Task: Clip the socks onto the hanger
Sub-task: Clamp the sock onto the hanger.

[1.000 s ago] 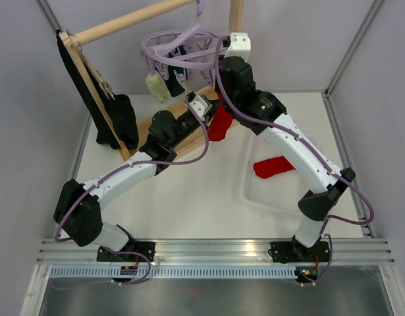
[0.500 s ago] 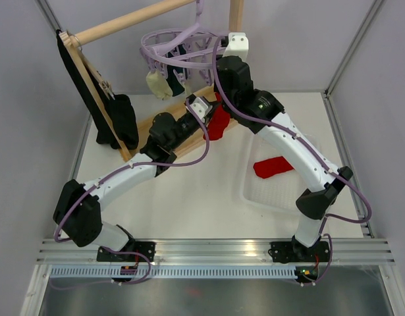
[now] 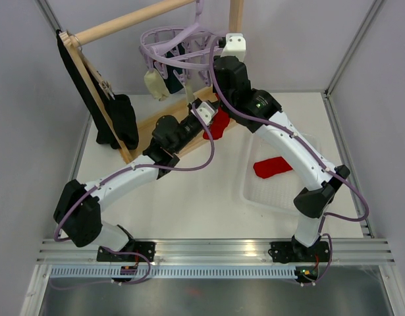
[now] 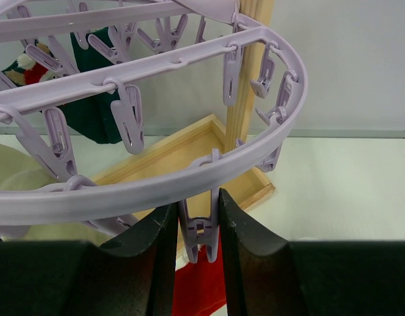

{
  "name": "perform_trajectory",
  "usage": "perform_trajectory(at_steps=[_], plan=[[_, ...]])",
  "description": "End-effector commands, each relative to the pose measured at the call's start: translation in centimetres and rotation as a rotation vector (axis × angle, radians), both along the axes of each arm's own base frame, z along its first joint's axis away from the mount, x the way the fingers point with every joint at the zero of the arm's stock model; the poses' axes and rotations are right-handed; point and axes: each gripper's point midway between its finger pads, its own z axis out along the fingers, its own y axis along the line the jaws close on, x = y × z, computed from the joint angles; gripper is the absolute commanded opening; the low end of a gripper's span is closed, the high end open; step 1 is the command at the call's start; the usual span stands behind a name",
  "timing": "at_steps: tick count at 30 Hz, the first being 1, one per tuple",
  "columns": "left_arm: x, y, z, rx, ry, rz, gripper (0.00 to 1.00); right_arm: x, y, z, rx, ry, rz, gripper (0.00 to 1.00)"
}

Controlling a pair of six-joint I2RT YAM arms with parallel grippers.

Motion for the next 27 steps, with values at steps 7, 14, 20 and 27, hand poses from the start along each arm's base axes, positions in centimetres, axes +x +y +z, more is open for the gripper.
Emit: perform_trajectory(at_steps=[7, 14, 20, 27], plan=[[0.06, 0.53, 1.34, 0.008, -0.091, 0.071, 0.02, 0.15, -1.04, 1.82, 0.02, -0.036, -0.055, 0.0], [0.3, 0.76, 2.03, -0.004, -0.115, 0.099, 0.02, 0.14, -1.07, 1.6, 0.007, -0.029, -0.054, 0.0], [0.13, 0.38, 1.78, 0.018, -0.129, 0.098, 0.02, 0.17, -1.09, 1.65, 0.002, -0.029, -0.06, 0.0], [-0.31, -0.14, 1.27, 0.041, -0.141, 0.089, 0.02, 0.31, -1.29, 1.75, 0.002, -0.032, -0.075, 0.0]])
